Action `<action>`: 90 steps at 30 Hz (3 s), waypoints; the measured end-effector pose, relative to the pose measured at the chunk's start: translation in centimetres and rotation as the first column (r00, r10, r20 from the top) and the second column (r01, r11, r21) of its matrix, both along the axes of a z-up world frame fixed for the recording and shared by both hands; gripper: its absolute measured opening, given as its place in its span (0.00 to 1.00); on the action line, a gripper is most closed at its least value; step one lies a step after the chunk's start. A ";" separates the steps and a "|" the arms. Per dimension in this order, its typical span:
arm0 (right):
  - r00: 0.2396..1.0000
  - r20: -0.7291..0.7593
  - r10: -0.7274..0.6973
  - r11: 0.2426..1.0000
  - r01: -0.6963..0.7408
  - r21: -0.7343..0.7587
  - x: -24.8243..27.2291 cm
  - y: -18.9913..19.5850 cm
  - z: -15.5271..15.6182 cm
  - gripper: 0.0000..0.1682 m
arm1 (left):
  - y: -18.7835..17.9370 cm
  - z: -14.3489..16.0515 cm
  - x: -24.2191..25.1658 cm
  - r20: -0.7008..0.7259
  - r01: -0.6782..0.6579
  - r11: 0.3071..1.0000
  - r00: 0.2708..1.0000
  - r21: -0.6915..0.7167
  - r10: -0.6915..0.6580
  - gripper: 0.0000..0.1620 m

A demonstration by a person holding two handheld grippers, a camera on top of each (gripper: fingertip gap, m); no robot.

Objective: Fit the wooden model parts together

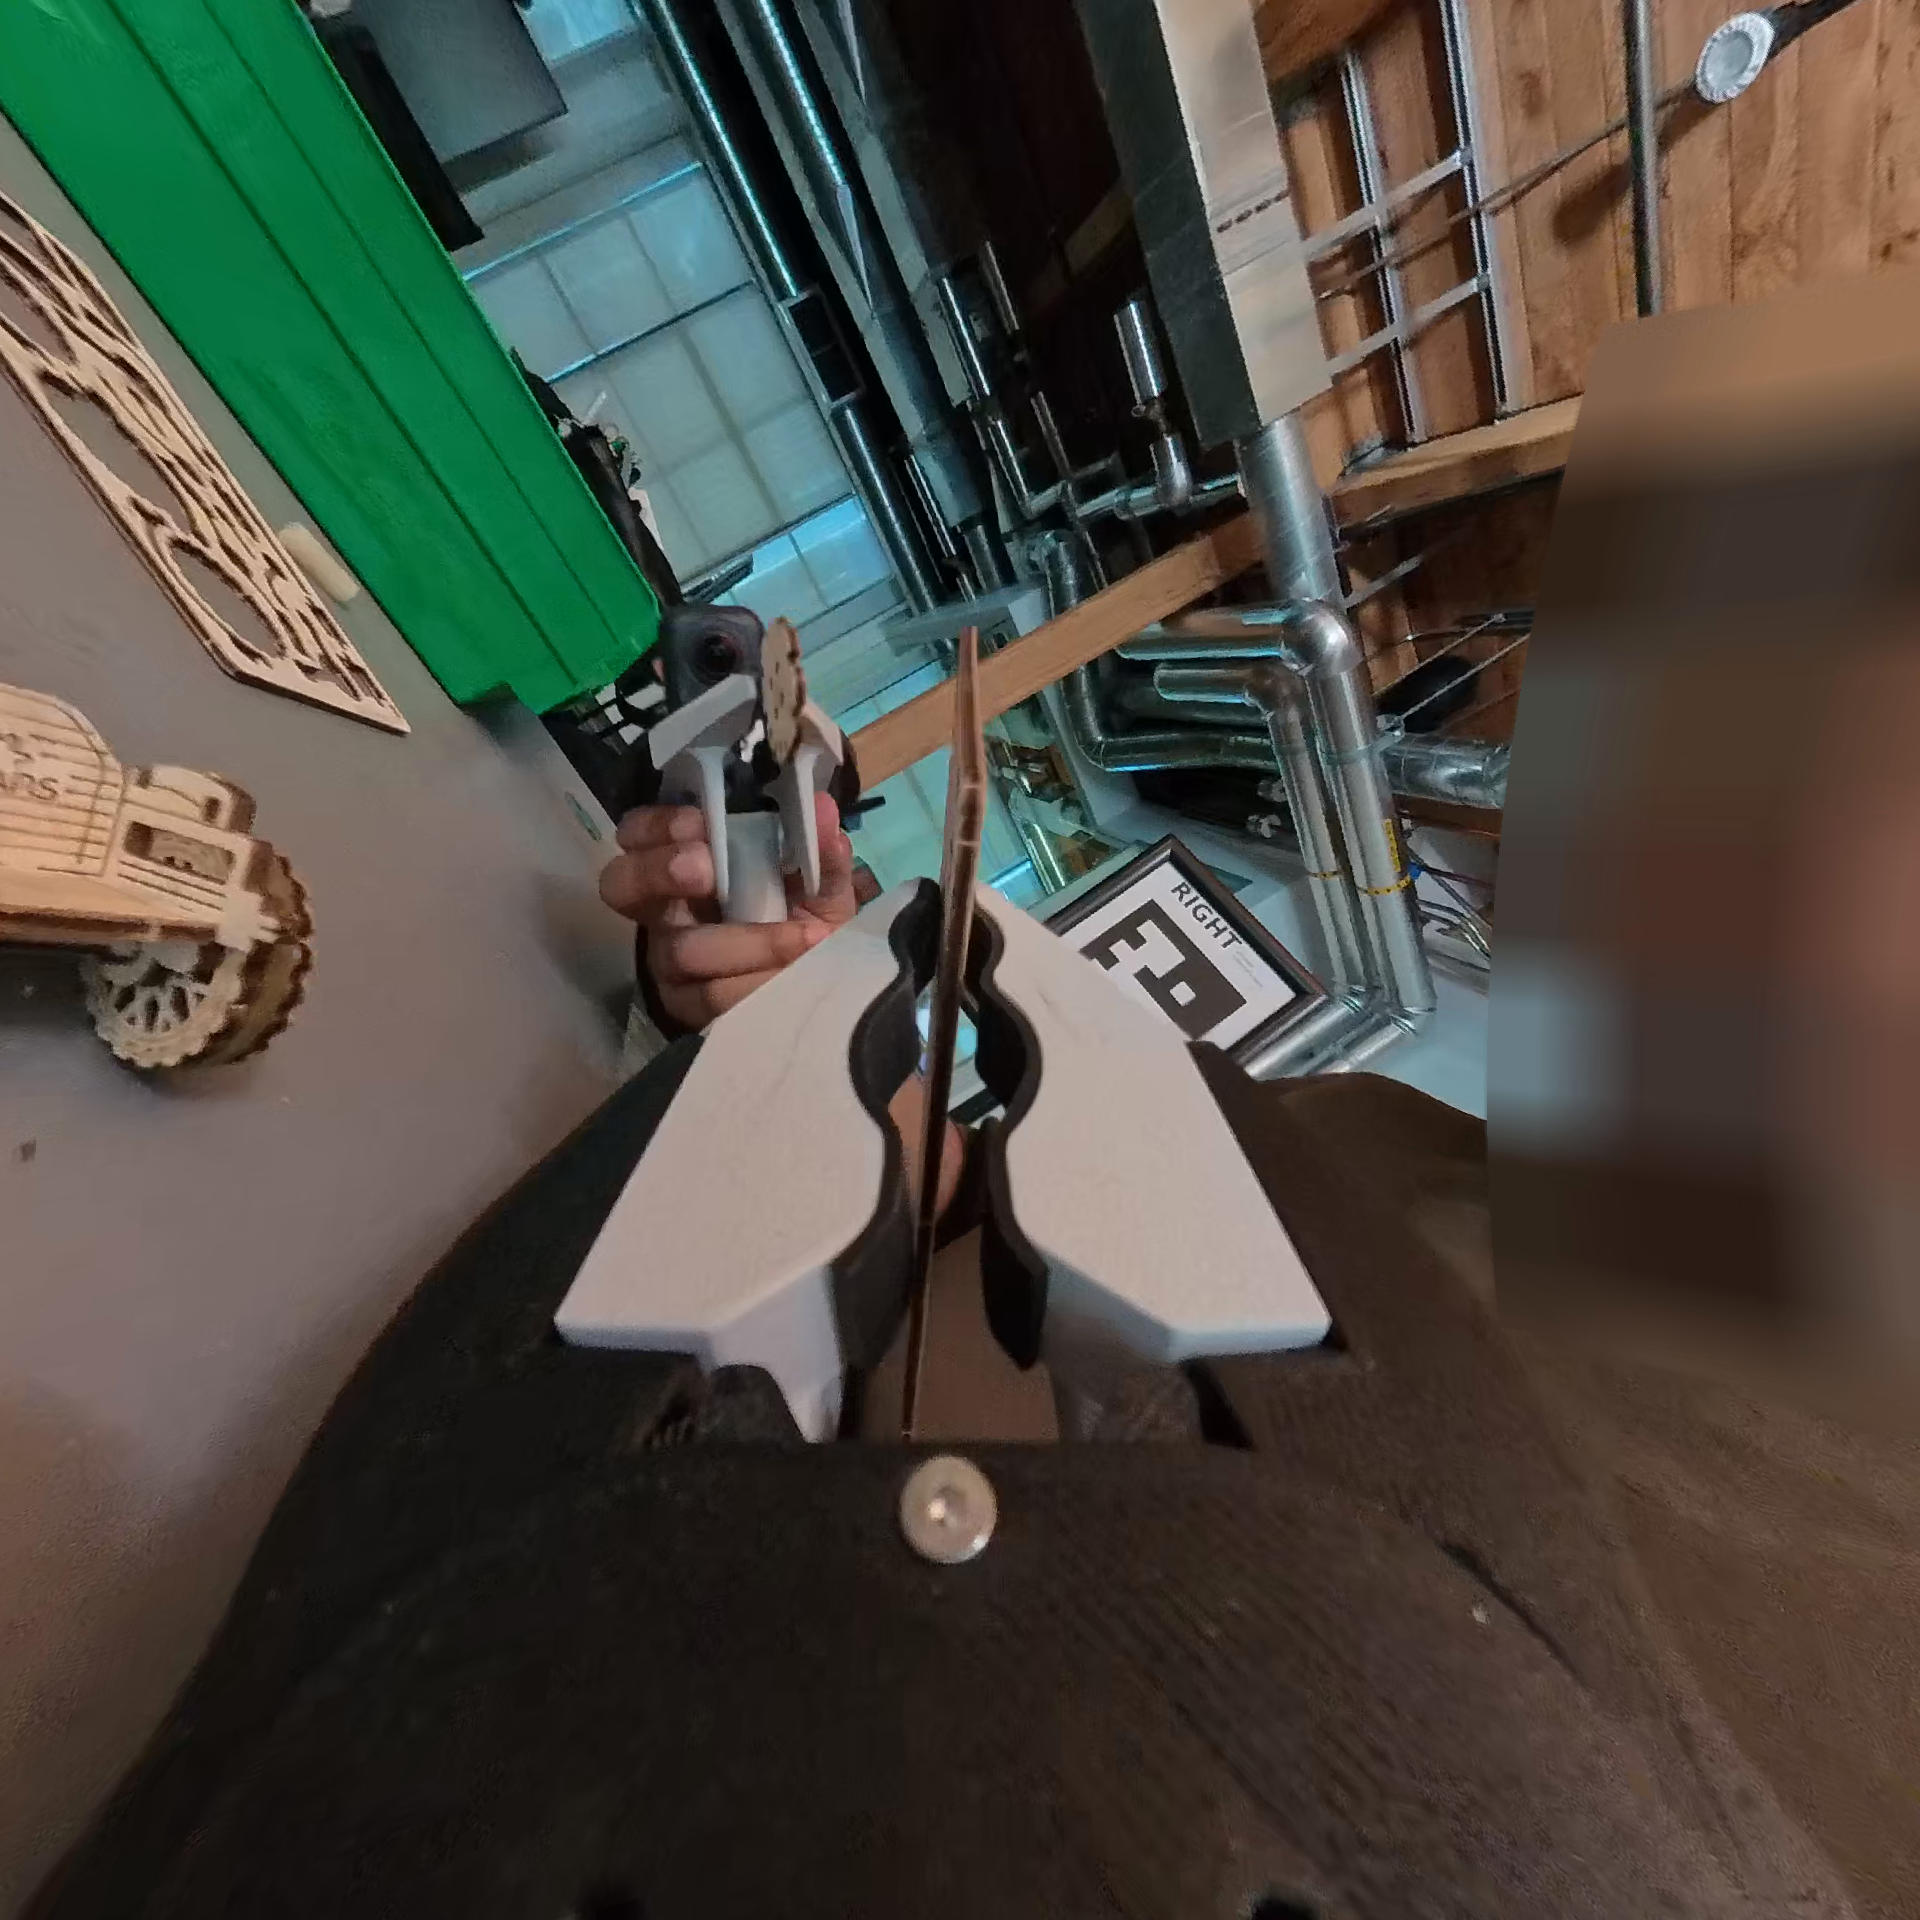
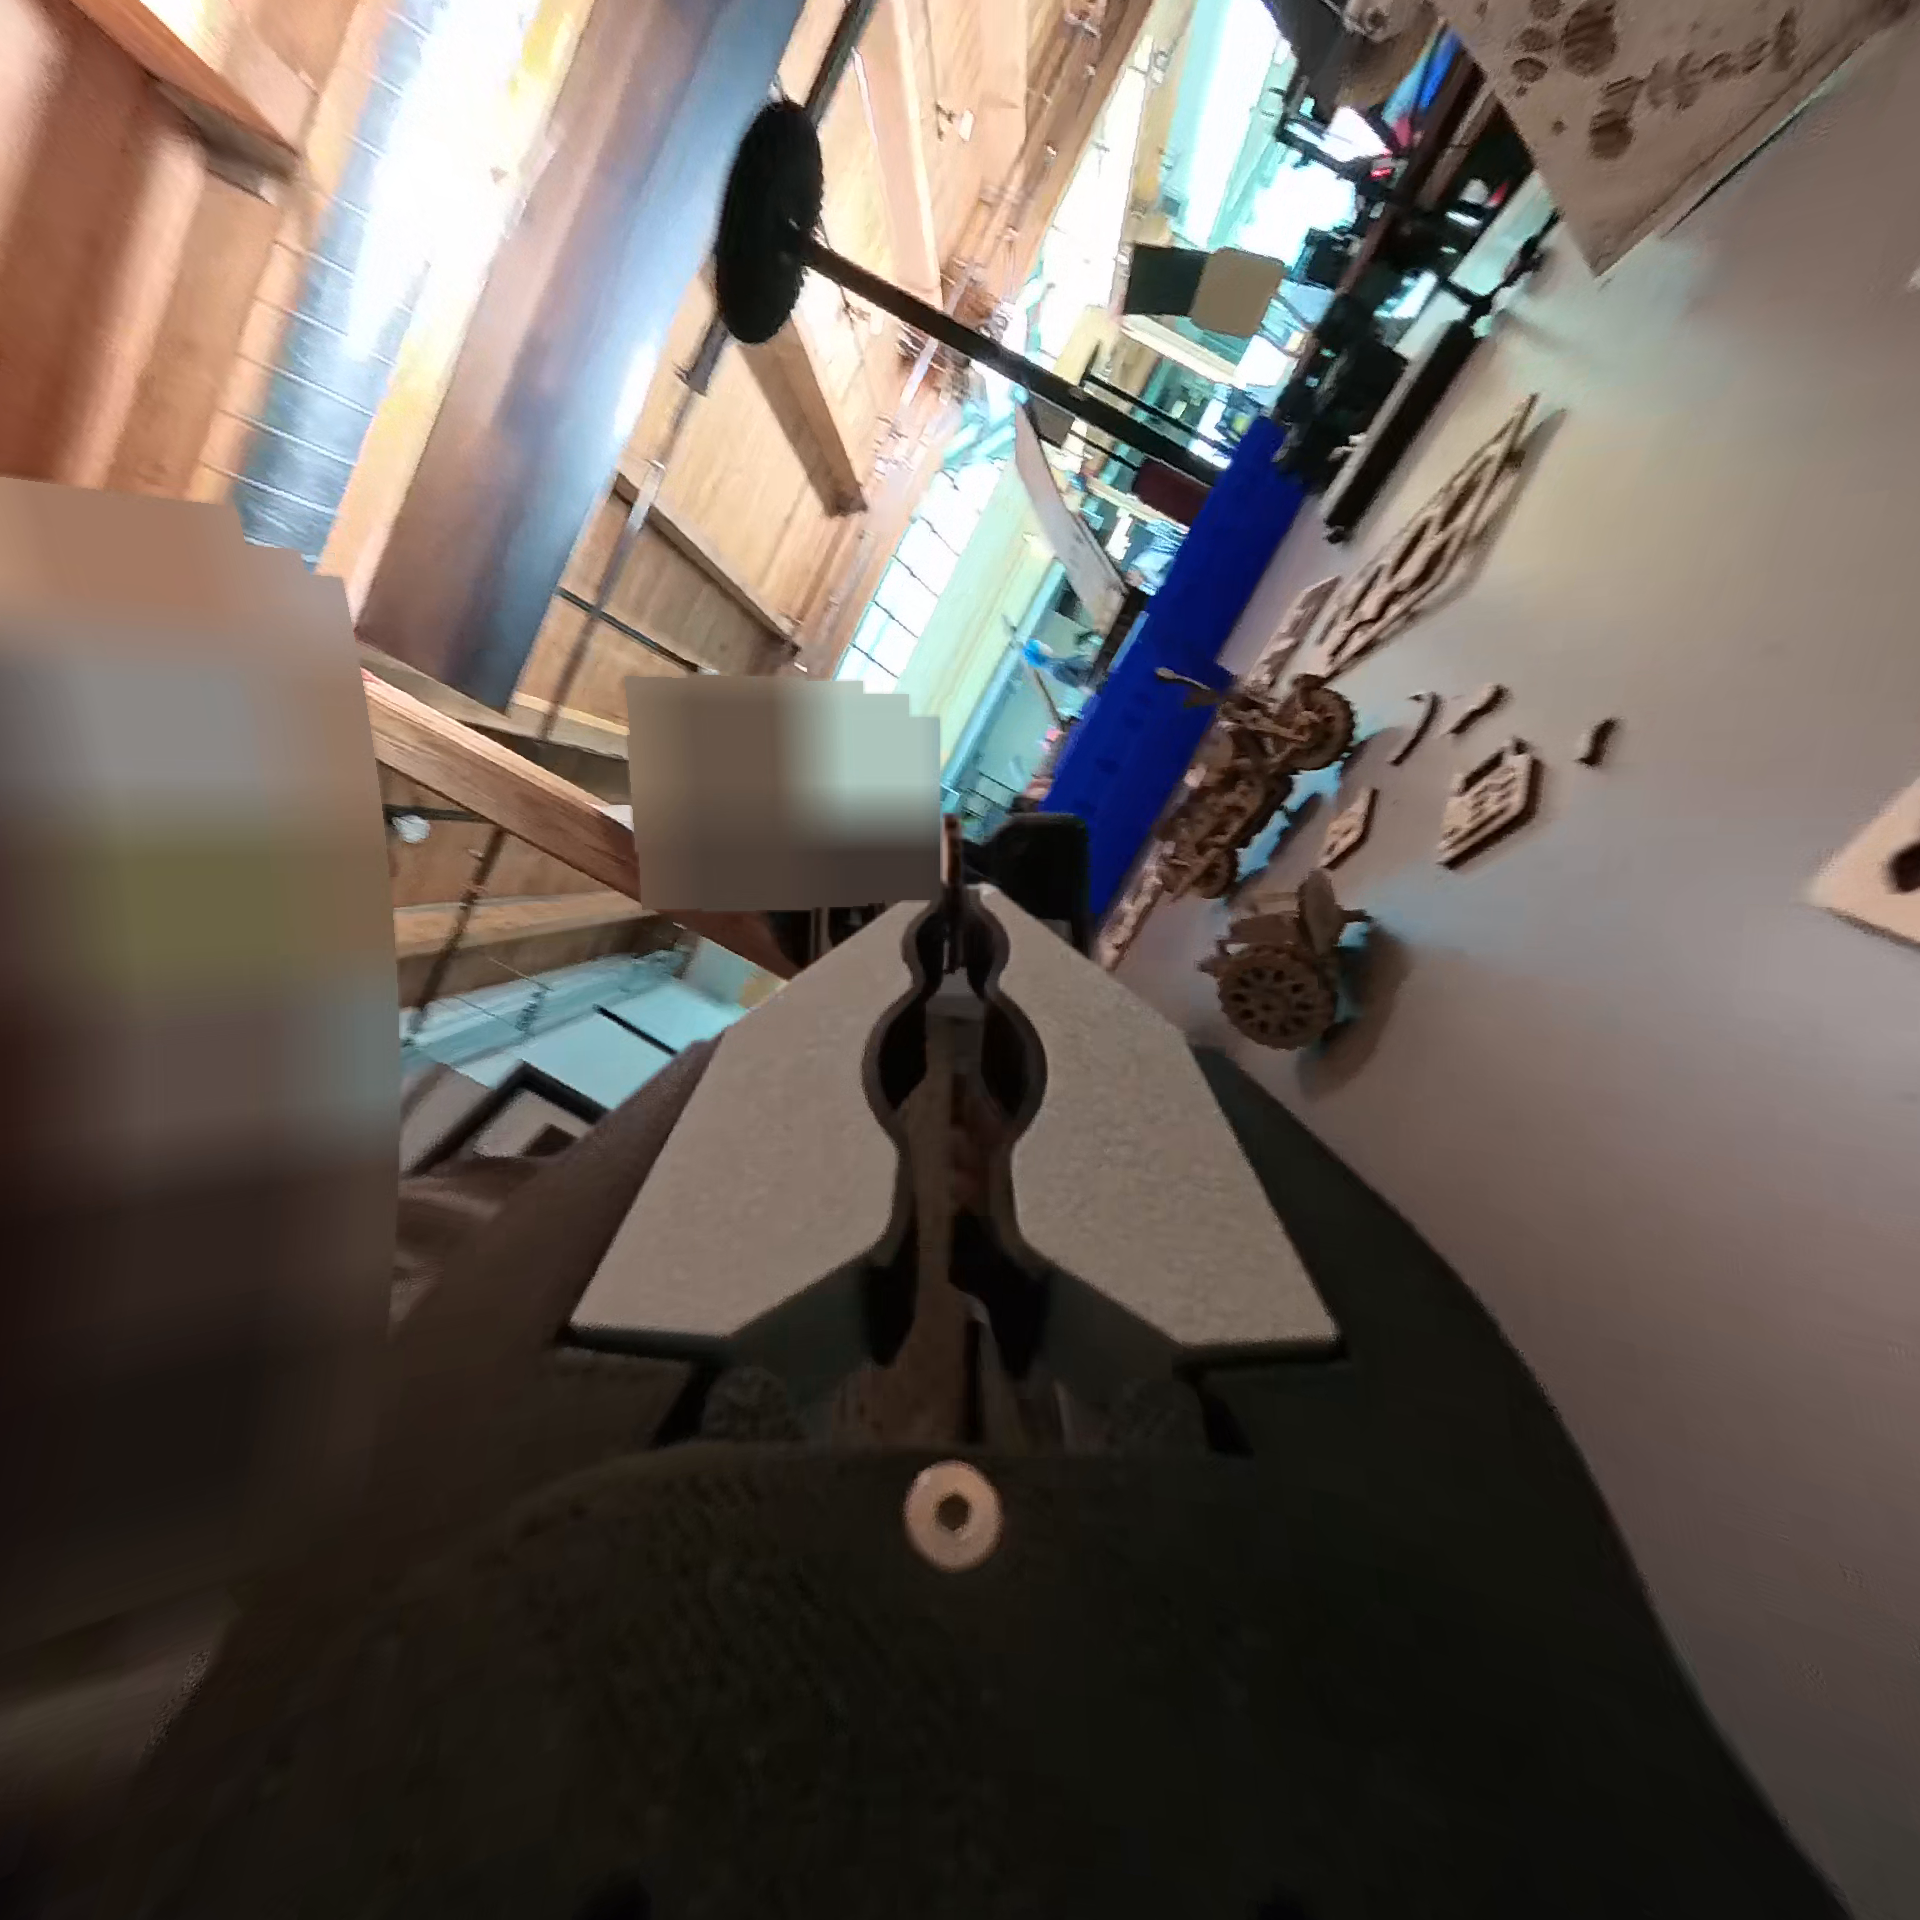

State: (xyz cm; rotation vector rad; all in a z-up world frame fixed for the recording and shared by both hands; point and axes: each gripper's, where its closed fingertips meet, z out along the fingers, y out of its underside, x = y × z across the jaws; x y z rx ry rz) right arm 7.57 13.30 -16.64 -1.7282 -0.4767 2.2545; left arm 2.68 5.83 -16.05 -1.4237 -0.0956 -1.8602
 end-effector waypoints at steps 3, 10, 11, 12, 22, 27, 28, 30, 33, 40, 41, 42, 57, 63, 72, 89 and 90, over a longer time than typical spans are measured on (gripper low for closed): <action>0.986 0.164 -0.010 0.986 -0.017 0.164 -0.2 -0.3 -1.5 0.00 | 0.4 0.2 -1.1 0.003 -0.043 0.999 0.999 -0.002 0.043 0.00; 0.913 0.404 -0.052 0.936 -0.097 0.340 -0.1 -0.8 -4.8 0.00 | 1.8 3.8 -8.4 -0.015 -0.267 0.963 0.964 -0.029 0.267 0.00; 0.912 0.408 -0.044 0.941 -0.099 0.323 -0.2 -0.8 -5.0 0.00 | 2.0 4.5 -10.8 -0.048 -0.342 0.940 0.939 -0.016 0.341 0.00; 0.913 0.407 -0.039 0.945 -0.098 0.311 -0.2 -0.7 -5.1 0.00 | 2.1 5.4 -13.6 -0.082 -0.420 0.908 0.904 0.012 0.419 0.00; 0.916 0.400 -0.037 0.952 -0.090 0.294 -0.5 -0.3 -5.3 0.00 | 2.8 3.9 -42.1 -0.297 -0.853 0.504 0.520 -0.135 0.801 0.00; 0.914 0.405 -0.038 0.952 -0.090 0.293 -0.7 -0.3 -5.5 0.00 | 7.0 -1.7 -40.6 -0.416 -0.682 0.681 0.718 -0.266 0.557 0.00; 0.915 0.402 -0.039 0.953 -0.087 0.291 -0.7 -0.2 -5.5 0.00 | 7.6 -2.7 -39.5 -0.410 -0.607 0.732 0.779 -0.308 0.474 0.00; 0.917 0.397 -0.041 0.955 -0.081 0.286 -0.6 -0.1 -5.4 0.00 | 8.4 -4.0 -37.4 -0.389 -0.471 0.801 0.861 -0.369 0.327 0.00; 0.919 0.393 -0.039 0.957 -0.078 0.278 -0.7 -0.1 -5.5 0.00 | 9.2 -5.4 -35.8 -0.454 -0.418 0.823 0.862 -0.385 0.225 0.00; 0.933 0.361 -0.004 0.957 -0.101 0.271 -1.1 -0.6 -5.3 0.00 | 8.5 -8.1 -35.1 -0.625 -0.357 0.835 0.780 -0.420 0.019 0.02; 0.932 0.363 -0.001 0.957 -0.105 0.270 -1.2 -0.6 -5.4 0.00 | 8.5 -8.3 -35.3 -0.642 -0.364 0.830 0.766 -0.423 0.009 0.02; 0.931 0.365 0.001 0.957 -0.107 0.268 -1.2 -0.6 -5.5 0.00 | 8.5 -8.6 -35.5 -0.664 -0.375 0.825 0.747 -0.423 -0.001 0.03; 0.891 0.455 -0.006 0.913 -0.180 0.365 -1.7 -1.7 -6.9 0.00 | 7.0 -4.1 -38.5 -0.923 -0.615 0.780 0.357 -0.116 0.144 0.33; 0.918 0.383 -0.101 0.861 -0.112 0.496 -1.7 -1.1 -5.2 0.00 | 5.0 2.4 -24.3 -0.744 -0.422 0.906 0.592 0.042 0.310 0.14; 0.939 0.343 0.036 0.844 -0.212 0.493 -3.0 -5.1 -4.4 0.00 | 0.7 -3.5 -1.7 -0.769 -0.090 0.989 0.622 0.120 0.150 0.12; 0.932 0.349 0.099 0.795 -0.285 0.535 -4.0 -7.6 -4.8 0.00 | -0.5 -5.9 0.5 -0.683 -0.037 0.992 0.722 0.119 0.109 0.02; 0.933 0.346 0.102 0.799 -0.284 0.529 -4.1 -7.5 -4.8 0.00 | -0.5 -5.8 0.5 -0.683 -0.037 0.992 0.722 0.124 0.112 0.02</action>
